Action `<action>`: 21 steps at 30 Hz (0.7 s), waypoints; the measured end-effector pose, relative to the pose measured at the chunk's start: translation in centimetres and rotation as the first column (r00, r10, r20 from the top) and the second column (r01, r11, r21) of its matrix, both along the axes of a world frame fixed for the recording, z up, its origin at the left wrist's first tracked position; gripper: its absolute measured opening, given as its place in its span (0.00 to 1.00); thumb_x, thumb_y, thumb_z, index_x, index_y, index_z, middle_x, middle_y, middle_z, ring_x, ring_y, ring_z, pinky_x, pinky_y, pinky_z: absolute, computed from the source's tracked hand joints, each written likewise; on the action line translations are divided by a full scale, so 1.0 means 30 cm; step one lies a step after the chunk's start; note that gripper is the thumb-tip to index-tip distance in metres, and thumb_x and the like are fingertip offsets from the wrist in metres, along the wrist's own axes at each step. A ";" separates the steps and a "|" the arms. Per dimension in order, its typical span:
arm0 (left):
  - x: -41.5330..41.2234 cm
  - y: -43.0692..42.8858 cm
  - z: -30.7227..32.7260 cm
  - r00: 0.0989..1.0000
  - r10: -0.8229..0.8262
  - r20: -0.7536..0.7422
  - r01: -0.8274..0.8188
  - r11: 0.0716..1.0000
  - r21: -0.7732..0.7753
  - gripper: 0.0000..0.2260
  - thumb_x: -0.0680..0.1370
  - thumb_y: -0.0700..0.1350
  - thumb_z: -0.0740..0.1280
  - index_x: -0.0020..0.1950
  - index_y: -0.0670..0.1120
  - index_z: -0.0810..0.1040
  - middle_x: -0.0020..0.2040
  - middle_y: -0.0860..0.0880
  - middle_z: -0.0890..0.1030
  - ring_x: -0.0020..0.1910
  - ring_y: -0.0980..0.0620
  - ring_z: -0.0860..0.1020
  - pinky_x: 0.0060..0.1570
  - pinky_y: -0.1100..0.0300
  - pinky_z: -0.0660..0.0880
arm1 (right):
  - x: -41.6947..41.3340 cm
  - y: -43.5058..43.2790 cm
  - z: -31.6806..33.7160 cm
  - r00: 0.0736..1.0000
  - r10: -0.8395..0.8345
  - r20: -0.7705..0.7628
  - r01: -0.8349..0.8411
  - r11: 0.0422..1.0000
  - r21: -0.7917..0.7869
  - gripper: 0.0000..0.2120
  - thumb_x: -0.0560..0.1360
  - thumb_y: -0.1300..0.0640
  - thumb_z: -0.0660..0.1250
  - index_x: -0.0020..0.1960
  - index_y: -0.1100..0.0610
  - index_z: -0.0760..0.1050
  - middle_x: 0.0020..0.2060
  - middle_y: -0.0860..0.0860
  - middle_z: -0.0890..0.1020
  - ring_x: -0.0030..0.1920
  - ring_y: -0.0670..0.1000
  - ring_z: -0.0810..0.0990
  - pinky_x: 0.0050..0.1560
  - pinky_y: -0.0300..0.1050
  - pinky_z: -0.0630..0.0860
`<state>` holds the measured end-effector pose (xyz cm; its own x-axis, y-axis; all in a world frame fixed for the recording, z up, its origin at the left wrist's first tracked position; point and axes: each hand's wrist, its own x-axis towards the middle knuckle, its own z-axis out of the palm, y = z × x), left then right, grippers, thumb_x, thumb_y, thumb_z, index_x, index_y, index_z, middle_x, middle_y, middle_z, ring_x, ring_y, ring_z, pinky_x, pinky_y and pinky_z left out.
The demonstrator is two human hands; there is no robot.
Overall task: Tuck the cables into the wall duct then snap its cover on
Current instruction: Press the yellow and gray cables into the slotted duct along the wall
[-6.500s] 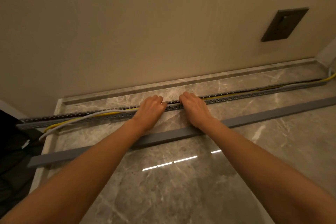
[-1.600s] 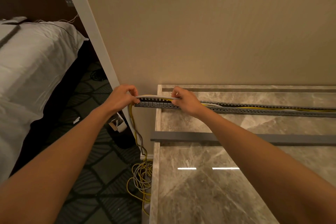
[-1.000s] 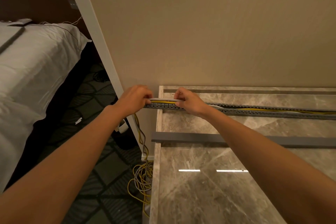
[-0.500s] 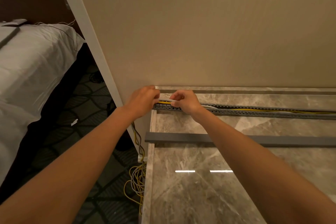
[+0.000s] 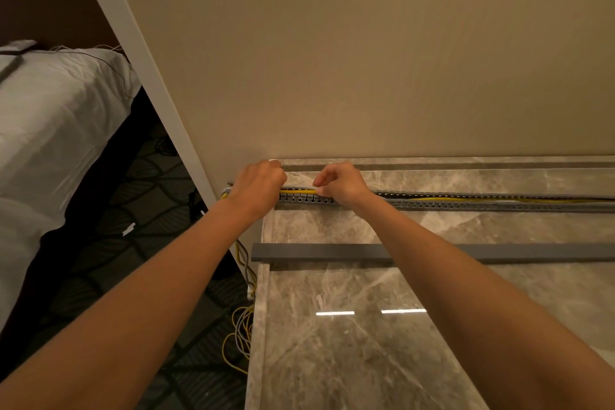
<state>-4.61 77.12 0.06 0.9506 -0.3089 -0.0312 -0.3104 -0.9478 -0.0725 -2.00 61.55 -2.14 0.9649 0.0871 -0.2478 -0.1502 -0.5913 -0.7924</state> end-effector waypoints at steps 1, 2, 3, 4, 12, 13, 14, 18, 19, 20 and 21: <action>0.002 -0.003 -0.002 1.000 -0.021 0.001 0.021 1.000 0.004 0.10 0.78 0.36 0.62 0.57 0.37 0.79 0.57 0.40 0.77 0.56 0.42 0.76 0.51 0.52 0.74 | 0.000 0.003 -0.002 1.000 -0.012 -0.002 0.012 1.000 0.000 0.07 0.72 0.71 0.68 0.50 0.67 0.80 0.34 0.51 0.75 0.41 0.51 0.75 0.36 0.38 0.71; 0.005 -0.005 -0.006 0.999 -0.042 0.005 0.042 0.999 -0.001 0.10 0.78 0.36 0.62 0.57 0.38 0.79 0.57 0.40 0.77 0.55 0.42 0.76 0.50 0.51 0.74 | 0.000 0.006 -0.003 1.000 -0.023 -0.007 0.023 1.000 0.006 0.07 0.72 0.71 0.68 0.50 0.67 0.80 0.34 0.52 0.75 0.43 0.52 0.75 0.39 0.42 0.72; 0.004 -0.010 -0.011 0.998 -0.060 0.012 0.060 0.998 -0.010 0.10 0.78 0.37 0.61 0.56 0.39 0.79 0.56 0.41 0.78 0.54 0.42 0.76 0.50 0.51 0.74 | -0.001 0.005 -0.005 0.999 -0.030 -0.014 0.030 0.999 0.021 0.07 0.72 0.72 0.68 0.50 0.68 0.80 0.34 0.52 0.75 0.43 0.52 0.75 0.42 0.43 0.72; 0.001 -0.017 -0.015 0.997 -0.076 0.021 0.077 0.997 -0.021 0.10 0.79 0.37 0.61 0.56 0.40 0.79 0.56 0.41 0.78 0.54 0.42 0.76 0.49 0.51 0.74 | -0.002 0.003 -0.006 0.999 -0.035 -0.016 0.035 0.999 0.041 0.08 0.72 0.71 0.69 0.50 0.68 0.80 0.33 0.51 0.75 0.42 0.51 0.75 0.42 0.43 0.72; -0.020 -0.088 -0.003 0.996 -0.066 0.055 0.065 0.998 0.018 0.10 0.79 0.41 0.60 0.56 0.38 0.77 0.57 0.41 0.77 0.54 0.42 0.77 0.49 0.51 0.74 | -0.033 -0.086 0.023 0.994 0.078 0.076 -0.072 0.994 -0.079 0.08 0.73 0.67 0.69 0.52 0.65 0.80 0.51 0.61 0.83 0.50 0.56 0.80 0.54 0.51 0.77; -0.020 -0.106 -0.001 0.996 -0.072 0.057 0.071 0.997 0.016 0.10 0.79 0.40 0.61 0.56 0.38 0.77 0.57 0.40 0.77 0.55 0.42 0.77 0.49 0.51 0.74 | -0.028 -0.103 0.026 0.995 0.062 0.072 -0.054 0.992 -0.111 0.09 0.73 0.66 0.70 0.53 0.64 0.80 0.52 0.61 0.83 0.51 0.57 0.80 0.54 0.50 0.77; -0.022 -0.129 -0.003 0.995 -0.081 0.062 0.081 0.997 0.010 0.10 0.79 0.40 0.61 0.57 0.38 0.76 0.57 0.40 0.77 0.55 0.42 0.76 0.50 0.51 0.74 | -0.023 -0.120 0.025 0.998 0.035 0.056 -0.028 0.993 -0.119 0.10 0.72 0.65 0.70 0.53 0.64 0.79 0.51 0.60 0.83 0.50 0.56 0.80 0.52 0.49 0.76; -0.033 -0.197 -0.024 0.993 -0.099 0.068 0.100 0.995 -0.011 0.11 0.80 0.40 0.59 0.57 0.38 0.76 0.57 0.41 0.78 0.56 0.43 0.76 0.51 0.52 0.74 | -0.024 -0.147 0.013 0.998 -0.044 -0.033 0.042 0.998 -0.056 0.10 0.72 0.63 0.72 0.52 0.66 0.81 0.49 0.61 0.83 0.46 0.51 0.76 0.49 0.45 0.73; -0.029 -0.201 -0.023 0.993 -0.093 0.070 0.094 0.995 -0.019 0.11 0.80 0.42 0.59 0.57 0.38 0.77 0.57 0.41 0.78 0.56 0.43 0.76 0.51 0.52 0.73 | -0.022 -0.148 0.007 0.997 -0.064 -0.044 0.063 0.997 -0.038 0.10 0.71 0.64 0.72 0.51 0.66 0.82 0.48 0.62 0.83 0.46 0.51 0.76 0.50 0.46 0.74; -0.026 -0.200 -0.025 0.994 -0.088 0.069 0.090 0.995 -0.031 0.12 0.80 0.43 0.60 0.58 0.38 0.77 0.57 0.41 0.78 0.56 0.44 0.76 0.52 0.53 0.73 | -0.020 -0.145 0.003 0.995 -0.084 -0.058 0.082 0.996 -0.024 0.10 0.71 0.64 0.72 0.51 0.66 0.82 0.46 0.62 0.83 0.46 0.51 0.76 0.50 0.46 0.74; -0.023 -0.194 -0.029 0.994 -0.085 0.066 0.089 0.995 -0.048 0.13 0.80 0.45 0.61 0.58 0.39 0.78 0.57 0.42 0.78 0.56 0.44 0.76 0.52 0.53 0.72 | -0.016 -0.139 0.000 0.992 -0.102 -0.070 0.101 0.995 -0.019 0.10 0.71 0.64 0.72 0.51 0.66 0.82 0.43 0.60 0.82 0.46 0.51 0.76 0.48 0.45 0.73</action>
